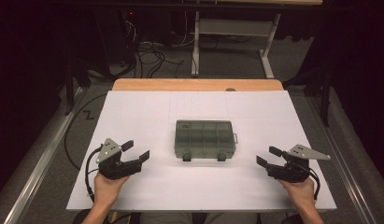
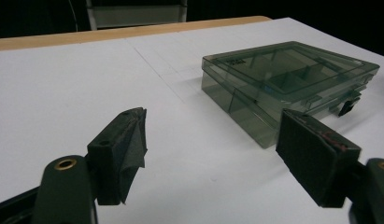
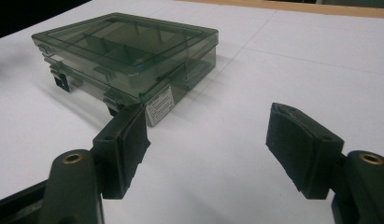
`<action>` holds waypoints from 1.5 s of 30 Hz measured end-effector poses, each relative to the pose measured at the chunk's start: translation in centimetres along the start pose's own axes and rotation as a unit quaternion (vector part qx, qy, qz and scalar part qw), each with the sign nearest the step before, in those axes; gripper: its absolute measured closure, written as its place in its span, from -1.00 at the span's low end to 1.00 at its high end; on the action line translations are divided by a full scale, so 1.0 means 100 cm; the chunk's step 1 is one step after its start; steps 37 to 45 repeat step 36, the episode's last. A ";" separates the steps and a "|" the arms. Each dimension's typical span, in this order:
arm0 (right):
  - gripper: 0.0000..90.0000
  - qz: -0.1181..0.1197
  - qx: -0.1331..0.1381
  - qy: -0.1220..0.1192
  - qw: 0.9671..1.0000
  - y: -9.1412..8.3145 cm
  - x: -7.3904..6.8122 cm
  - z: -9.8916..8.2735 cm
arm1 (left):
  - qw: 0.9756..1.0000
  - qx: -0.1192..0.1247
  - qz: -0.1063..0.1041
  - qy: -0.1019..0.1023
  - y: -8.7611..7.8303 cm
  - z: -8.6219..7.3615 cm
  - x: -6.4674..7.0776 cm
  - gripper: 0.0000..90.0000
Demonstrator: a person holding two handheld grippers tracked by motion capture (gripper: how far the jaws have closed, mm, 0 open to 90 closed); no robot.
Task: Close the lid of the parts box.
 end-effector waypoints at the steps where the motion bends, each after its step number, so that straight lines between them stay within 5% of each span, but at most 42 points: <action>1: -0.31 0.000 0.000 0.001 1.000 0.000 0.000 0.000 | 1.000 -0.002 -0.001 -0.004 0.001 -0.001 -0.001 -0.45; 45: -0.34 0.004 0.012 0.008 1.000 -0.002 0.002 0.002 | 1.000 -0.001 -0.006 0.008 0.004 0.001 0.004 -0.44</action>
Point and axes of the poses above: each handheld gripper's, and its own axes: y roughly forward along the jaws, z roughly out of its top, x roughly to its right, the point moved 9 cm from there along y, roughly forward along the jaws, and after that the axes turned 13 degrees about -y, right-handed, at the moved point
